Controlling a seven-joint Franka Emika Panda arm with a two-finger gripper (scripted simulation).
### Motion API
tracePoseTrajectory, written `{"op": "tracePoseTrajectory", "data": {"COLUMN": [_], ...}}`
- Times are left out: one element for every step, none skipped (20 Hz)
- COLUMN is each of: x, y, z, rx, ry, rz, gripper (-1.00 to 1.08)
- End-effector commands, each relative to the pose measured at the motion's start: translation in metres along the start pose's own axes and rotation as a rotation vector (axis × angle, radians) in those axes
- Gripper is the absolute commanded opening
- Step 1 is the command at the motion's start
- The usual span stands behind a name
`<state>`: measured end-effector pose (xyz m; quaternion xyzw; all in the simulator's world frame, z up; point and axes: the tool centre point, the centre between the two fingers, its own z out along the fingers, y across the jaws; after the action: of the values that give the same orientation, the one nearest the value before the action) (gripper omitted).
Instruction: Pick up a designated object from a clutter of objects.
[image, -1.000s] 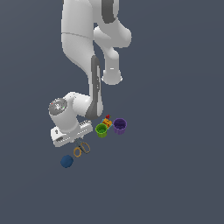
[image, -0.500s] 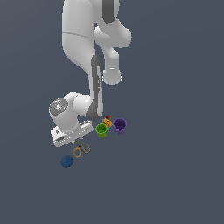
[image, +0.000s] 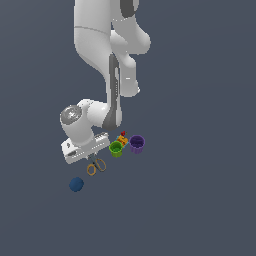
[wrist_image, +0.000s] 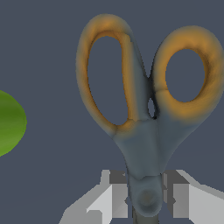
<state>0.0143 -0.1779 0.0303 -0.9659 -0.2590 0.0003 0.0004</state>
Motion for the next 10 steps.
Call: {"op": "tracePoseTrajectory", "data": {"x": [0.000,-0.001,-0.001,-0.001,-0.002,-0.002,-0.003,-0.003,-0.003,-0.004], "y": [-0.010,-0.015,-0.020,-0.026,-0.031,-0.038,-0.044,-0.051,-0.057,-0.064], "z": [-0.011,-0.015,-0.020,-0.026,-0.031,-0.037,-0.044,-0.050,-0.057,-0.063], "rx": [-0.001,-0.001,-0.001,-0.001,-0.001,-0.001,-0.001,-0.001,-0.001,-0.001], "ry": [0.001,0.001,0.001,0.001,0.001,0.001,0.001,0.001,0.001,0.001], "rz": [0.000,0.000,0.000,0.000,0.000,0.000,0.000,0.000,0.000,0.000], "gripper": [-1.00,-1.00,-1.00,-1.00,-1.00,-1.00,-1.00,-1.00,-1.00,-1.00]}}
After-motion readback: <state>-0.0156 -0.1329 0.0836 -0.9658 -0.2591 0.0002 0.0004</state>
